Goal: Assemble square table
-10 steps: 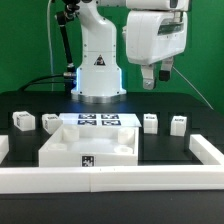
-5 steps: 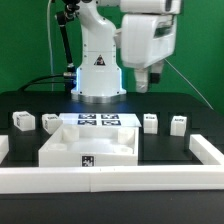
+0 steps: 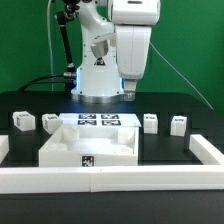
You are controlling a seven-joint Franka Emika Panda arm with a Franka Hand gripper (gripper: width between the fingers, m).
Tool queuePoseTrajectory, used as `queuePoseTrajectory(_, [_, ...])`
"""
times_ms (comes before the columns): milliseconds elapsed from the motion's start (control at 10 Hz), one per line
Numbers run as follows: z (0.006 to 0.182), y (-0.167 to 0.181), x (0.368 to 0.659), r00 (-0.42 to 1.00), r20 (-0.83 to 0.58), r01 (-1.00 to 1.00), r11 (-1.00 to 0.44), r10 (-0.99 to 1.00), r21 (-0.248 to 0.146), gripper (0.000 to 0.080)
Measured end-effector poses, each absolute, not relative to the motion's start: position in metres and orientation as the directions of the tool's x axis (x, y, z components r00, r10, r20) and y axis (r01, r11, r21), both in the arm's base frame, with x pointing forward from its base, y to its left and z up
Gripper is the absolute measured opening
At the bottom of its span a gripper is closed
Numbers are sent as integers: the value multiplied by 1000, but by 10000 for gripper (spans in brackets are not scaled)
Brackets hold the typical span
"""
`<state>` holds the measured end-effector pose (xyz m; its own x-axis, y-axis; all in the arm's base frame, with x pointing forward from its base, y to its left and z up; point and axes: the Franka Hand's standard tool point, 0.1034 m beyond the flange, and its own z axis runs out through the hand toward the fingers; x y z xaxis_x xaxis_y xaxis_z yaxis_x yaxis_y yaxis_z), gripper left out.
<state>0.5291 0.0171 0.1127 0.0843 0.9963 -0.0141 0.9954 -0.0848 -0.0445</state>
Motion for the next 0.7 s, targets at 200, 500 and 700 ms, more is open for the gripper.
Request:
queuePoseTrajectory(200, [104, 6, 524, 60, -9, 997, -60, 998, -41, 649])
queuePoseTrajectory(500, [71, -24, 500, 70, 3, 997, -70, 998, -45, 649])
queuePoseTrajectory(700, [52, -30, 492, 87, 8, 994, -87, 996, -74, 649])
